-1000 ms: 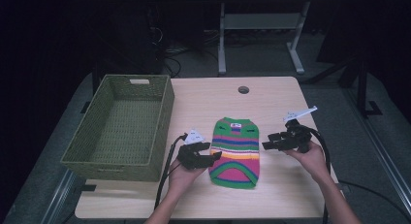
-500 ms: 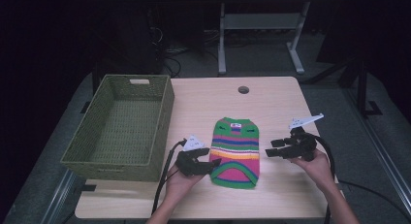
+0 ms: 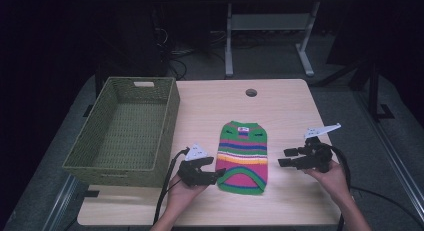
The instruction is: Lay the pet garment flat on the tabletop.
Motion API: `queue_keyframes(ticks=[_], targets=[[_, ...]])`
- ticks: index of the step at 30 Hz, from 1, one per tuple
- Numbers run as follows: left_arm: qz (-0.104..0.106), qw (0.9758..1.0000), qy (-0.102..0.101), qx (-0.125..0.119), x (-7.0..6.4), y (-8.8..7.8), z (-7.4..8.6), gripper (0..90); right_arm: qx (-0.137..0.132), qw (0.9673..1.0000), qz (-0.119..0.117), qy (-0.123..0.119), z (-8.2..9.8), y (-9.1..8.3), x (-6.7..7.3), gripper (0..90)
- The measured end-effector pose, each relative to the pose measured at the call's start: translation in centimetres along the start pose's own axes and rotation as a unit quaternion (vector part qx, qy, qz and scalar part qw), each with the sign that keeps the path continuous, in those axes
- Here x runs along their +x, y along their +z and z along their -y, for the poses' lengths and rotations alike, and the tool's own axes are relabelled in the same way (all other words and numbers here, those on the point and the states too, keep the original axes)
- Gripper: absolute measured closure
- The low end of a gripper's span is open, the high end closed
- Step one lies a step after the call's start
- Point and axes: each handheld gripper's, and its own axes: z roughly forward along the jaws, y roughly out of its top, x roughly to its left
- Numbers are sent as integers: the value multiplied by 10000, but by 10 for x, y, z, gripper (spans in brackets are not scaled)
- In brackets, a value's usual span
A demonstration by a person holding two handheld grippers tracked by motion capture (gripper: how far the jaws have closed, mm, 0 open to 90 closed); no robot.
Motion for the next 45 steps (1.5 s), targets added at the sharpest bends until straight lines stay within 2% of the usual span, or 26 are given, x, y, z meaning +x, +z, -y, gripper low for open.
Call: queue_keyframes(ticks=[11,22,29,37,45], targets=[[24,10000,-11,75,-3,-11,12,321,38,9999,-21,112,15,-3,5,348],[-3,9999,-101,54,-2,-20,21,284,-2,10000,-14,76,29,-6,11,333],[-19,9999,-90,45,-2,-24,23,271,1,9999,25,111,39,-8,12,311],[-20,10000,-88,-33,-4,-28,25,266,-87,9998,67,167,48,-14,16,301],[-25,10000,-64,7,-5,-30,31,263,-175,9996,92,224,62,-23,18,289]])
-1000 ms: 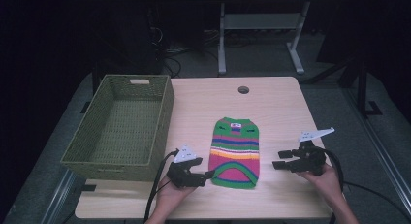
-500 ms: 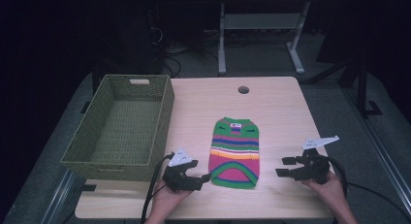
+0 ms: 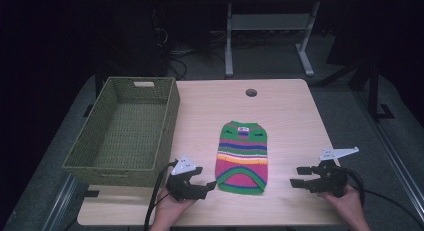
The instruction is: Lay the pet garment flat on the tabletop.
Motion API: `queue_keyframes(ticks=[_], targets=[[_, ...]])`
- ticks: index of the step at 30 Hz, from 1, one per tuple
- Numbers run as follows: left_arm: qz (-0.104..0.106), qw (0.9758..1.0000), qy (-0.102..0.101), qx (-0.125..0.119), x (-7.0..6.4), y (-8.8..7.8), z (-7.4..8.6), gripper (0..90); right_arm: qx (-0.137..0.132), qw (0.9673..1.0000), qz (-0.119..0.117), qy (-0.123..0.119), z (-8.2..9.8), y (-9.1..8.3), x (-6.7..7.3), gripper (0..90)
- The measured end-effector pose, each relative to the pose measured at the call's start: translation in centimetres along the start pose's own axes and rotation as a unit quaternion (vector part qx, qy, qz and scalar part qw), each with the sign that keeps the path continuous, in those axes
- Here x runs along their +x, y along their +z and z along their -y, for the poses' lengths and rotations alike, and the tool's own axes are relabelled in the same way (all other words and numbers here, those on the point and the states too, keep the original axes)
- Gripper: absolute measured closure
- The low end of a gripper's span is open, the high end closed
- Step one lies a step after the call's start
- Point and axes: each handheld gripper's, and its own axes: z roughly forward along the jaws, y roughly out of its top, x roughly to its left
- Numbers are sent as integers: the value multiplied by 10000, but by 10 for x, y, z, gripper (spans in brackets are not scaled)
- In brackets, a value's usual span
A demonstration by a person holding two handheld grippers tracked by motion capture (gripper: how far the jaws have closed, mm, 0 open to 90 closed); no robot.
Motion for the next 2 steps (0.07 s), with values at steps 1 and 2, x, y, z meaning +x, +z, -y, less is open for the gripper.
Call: queue_keyframes(ticks=[1,2], targets=[[17,10000,58,30,-1,0,1,263,-91,10000,-18,8,5,-3,1,288],[17,10000,58,30,-1,0,1,263,-91,10000,-18,8,5,-3,1,288]])
